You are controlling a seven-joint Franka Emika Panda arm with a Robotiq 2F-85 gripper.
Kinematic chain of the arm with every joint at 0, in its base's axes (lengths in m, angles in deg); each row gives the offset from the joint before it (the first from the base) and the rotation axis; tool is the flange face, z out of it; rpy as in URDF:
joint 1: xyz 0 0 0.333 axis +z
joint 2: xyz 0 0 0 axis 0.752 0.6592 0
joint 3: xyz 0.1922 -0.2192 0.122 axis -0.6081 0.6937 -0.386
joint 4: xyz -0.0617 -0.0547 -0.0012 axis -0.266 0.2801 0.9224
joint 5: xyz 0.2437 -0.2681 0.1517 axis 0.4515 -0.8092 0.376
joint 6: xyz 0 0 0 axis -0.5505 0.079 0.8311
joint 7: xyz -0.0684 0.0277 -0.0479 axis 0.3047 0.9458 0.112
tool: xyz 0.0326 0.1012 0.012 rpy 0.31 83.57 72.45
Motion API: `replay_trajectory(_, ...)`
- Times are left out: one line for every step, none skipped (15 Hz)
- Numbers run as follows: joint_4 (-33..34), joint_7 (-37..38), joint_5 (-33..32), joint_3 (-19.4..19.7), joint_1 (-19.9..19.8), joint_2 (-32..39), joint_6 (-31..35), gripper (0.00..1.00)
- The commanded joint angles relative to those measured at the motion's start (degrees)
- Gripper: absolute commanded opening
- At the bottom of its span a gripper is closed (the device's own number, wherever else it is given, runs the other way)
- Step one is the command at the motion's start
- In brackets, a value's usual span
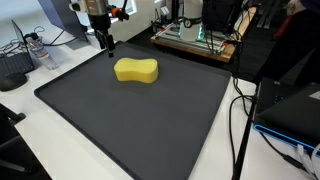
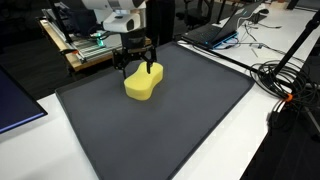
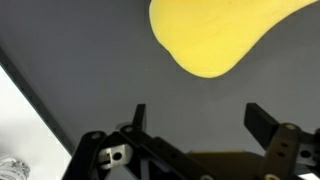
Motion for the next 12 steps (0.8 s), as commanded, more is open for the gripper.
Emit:
replay_trajectory(-2.8, 1.3, -2.0, -7.4, -5.8, -6.5, 0.8, 1.00)
replay_trajectory(-2.9, 1.3, -2.4, -10.4, -8.4, -7.9, 0.8, 1.00)
replay_trajectory(-2.4, 1.3, -2.7, -12.7, -10.7, -8.6, 0.8, 1.00)
replay_trajectory(-2.1, 1.5, -2.9, -15.6, -13.4, -9.5, 0.8, 1.00)
replay_trajectory(-1.5, 1.5, -2.7, -17.8, -15.7, -9.8, 0.8, 1.00)
replay_trajectory(-1.2, 2.0, -2.9, -20.0, -18.0, -10.1, 0.8, 1.00)
replay_trajectory(-0.9, 2.4, -3.0, -22.4, -20.5, -10.4, 0.8, 1.00)
replay_trajectory(-0.9, 2.4, -2.4, -24.0, -22.5, -10.3, 0.9, 1.00)
replay_trajectory(-1.0, 2.3, -1.7, -25.4, -24.3, -10.2, 0.9, 1.00)
replay_trajectory(-1.8, 2.1, -0.4, -25.8, -25.5, -9.9, 0.9, 1.00)
replay_trajectory(-2.5, 1.5, 1.1, -25.5, -26.0, -9.5, 1.0, 1.00)
replay_trajectory(-4.4, 2.0, 1.7, -25.5, -26.5, -9.7, 0.7, 1.00)
